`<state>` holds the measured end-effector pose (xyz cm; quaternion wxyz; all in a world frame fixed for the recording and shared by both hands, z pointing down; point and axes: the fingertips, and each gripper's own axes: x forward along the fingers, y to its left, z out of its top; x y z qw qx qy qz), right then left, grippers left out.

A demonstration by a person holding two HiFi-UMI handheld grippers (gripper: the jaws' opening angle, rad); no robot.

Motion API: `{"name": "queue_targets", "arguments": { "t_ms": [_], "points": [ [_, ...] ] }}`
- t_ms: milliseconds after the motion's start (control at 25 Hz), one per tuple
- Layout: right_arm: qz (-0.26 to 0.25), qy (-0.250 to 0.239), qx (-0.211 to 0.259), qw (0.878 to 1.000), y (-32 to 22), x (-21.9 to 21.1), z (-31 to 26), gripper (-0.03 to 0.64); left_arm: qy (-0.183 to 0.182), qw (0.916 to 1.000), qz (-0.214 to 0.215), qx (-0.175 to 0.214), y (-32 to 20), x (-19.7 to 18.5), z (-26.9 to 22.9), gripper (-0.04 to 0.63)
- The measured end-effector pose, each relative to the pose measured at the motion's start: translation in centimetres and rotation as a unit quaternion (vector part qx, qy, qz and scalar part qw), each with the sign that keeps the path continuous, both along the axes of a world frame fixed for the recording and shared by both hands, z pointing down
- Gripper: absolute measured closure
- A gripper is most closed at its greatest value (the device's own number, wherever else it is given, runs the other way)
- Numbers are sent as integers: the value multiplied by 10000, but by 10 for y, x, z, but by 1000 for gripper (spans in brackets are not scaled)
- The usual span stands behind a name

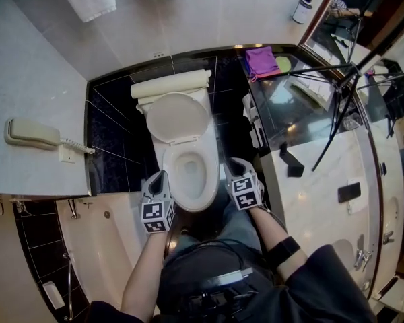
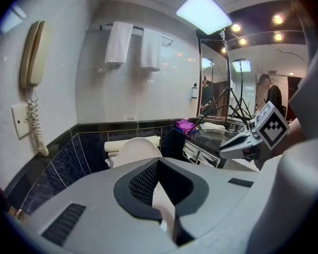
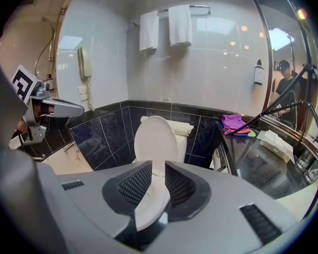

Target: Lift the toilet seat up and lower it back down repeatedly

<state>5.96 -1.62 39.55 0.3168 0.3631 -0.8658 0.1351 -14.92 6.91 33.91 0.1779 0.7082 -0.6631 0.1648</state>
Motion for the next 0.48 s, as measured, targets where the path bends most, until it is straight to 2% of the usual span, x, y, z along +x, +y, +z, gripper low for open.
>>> {"name": "queue_targets", "arguments": {
  "t_ms": [40, 200, 480],
  "points": [
    [62, -18, -123, 9999, 0, 4, 11, 516, -38, 10000, 42, -4, 0, 1, 6, 597],
    [372, -101, -728, 9966, 0, 19, 71, 417, -211, 9996, 193, -49, 0, 4, 40, 597],
    [620, 108, -1520, 9864, 32, 33, 199, 387, -376, 9978, 443, -323, 19, 10, 122, 597]
  ]
}}
